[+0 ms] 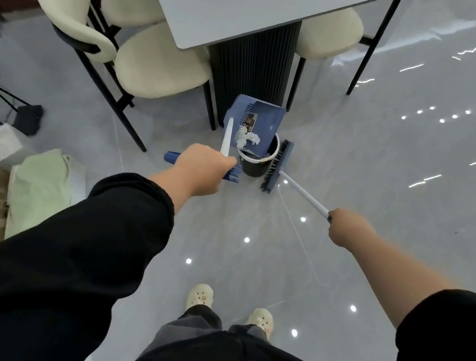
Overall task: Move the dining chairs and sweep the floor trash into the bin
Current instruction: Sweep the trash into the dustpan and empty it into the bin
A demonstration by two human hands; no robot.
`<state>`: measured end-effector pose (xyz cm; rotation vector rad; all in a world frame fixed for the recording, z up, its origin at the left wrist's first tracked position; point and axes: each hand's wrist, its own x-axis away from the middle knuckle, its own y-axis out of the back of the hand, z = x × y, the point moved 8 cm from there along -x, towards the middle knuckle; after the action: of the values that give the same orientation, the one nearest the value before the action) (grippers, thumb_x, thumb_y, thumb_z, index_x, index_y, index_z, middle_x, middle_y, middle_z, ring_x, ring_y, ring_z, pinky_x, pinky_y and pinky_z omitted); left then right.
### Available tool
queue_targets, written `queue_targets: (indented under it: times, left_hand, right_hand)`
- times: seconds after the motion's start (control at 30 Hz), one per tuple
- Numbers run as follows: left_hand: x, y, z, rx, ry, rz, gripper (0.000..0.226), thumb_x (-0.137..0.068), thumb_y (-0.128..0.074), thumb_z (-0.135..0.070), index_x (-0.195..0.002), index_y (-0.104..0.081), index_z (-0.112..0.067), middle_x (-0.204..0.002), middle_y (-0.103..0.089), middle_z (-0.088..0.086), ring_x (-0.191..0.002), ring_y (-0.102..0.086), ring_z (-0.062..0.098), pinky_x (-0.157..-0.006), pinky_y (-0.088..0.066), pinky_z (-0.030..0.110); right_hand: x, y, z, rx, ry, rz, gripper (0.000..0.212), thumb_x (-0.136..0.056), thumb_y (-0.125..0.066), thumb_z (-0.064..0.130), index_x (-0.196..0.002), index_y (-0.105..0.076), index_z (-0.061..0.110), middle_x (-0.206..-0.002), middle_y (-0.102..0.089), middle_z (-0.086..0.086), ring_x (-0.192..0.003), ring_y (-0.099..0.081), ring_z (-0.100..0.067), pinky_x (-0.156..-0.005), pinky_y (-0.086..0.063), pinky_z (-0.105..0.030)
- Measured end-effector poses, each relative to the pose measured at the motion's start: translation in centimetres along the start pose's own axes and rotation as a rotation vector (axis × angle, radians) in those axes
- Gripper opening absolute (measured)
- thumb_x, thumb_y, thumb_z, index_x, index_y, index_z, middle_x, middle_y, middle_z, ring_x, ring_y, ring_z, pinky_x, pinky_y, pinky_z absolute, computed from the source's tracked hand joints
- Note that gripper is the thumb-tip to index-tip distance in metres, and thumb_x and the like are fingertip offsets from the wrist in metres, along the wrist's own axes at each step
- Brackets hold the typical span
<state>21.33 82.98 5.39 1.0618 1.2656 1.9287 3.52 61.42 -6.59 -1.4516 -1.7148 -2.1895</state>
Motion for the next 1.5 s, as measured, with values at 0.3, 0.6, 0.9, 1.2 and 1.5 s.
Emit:
queue_targets:
  times: [0.3, 0.6, 0.9, 1.2, 1.5]
  left_hand:
    - [0.3, -4.2, -3.1, -0.107, -0.161, 0.436, 0.026, -0.087, -0.048, -0.021, -0.112, -0.054, -0.018, -0.112, -0.062, 0.002, -0.101, -0.061, 0.024, -0.078, -0.046, 0.033]
    - [2.5, -7.2, -1.6, -0.161, -0.130, 0.383, 0.026, -0.091, -0.050, -0.020, -0.116, -0.051, -0.017, -0.116, -0.062, 0.004, -0.103, -0.062, 0.027, -0.084, -0.051, 0.039]
    - [3.9, -7.8, -1.5, -0.379, -0.219, 0.355, 0.027, -0.093, -0.051, -0.020, -0.120, -0.052, -0.015, -0.116, -0.063, 0.003, -0.102, -0.063, 0.024, -0.073, -0.047, 0.032]
    - [5.1, -7.4, 0.3, -0.442, -0.226, 0.339, 0.027, -0.094, -0.052, -0.017, -0.120, -0.050, -0.013, -0.114, -0.064, 0.003, -0.101, -0.065, 0.025, -0.071, -0.046, 0.031]
    - [6.4, -9.7, 0.3, -0.381, -0.240, 0.365, 0.030, -0.095, -0.051, -0.016, -0.125, -0.045, -0.012, -0.120, -0.061, 0.003, -0.100, -0.065, 0.025, -0.068, -0.042, 0.032]
  right_hand:
    - [0.6, -0.5, -0.9, 0.016, -0.012, -0.008, 0.029, -0.092, -0.045, 0.010, -0.119, -0.056, 0.012, -0.075, -0.045, 0.001, -0.076, -0.053, -0.023, -0.061, -0.042, -0.029]
    - [2.5, -3.0, 1.7, 0.015, -0.014, 0.019, 0.027, -0.091, -0.045, 0.009, -0.115, -0.056, 0.013, -0.077, -0.047, 0.001, -0.071, -0.051, -0.020, -0.061, -0.042, -0.029]
    - [2.5, -2.2, 2.6, -0.034, -0.032, 0.013, 0.029, -0.092, -0.044, 0.009, -0.119, -0.055, 0.011, -0.075, -0.045, 0.000, -0.062, -0.047, -0.016, -0.061, -0.042, -0.029]
    - [2.6, -0.8, 2.7, -0.067, -0.049, -0.020, 0.027, -0.093, -0.046, 0.013, -0.119, -0.055, 0.008, -0.076, -0.048, -0.002, -0.073, -0.054, -0.025, -0.062, -0.043, -0.030]
    - [2.5, -0.8, 3.3, -0.084, -0.083, -0.022, 0.028, -0.094, -0.046, 0.011, -0.119, -0.056, 0.007, -0.091, -0.054, -0.006, -0.076, -0.054, -0.025, -0.060, -0.041, -0.029]
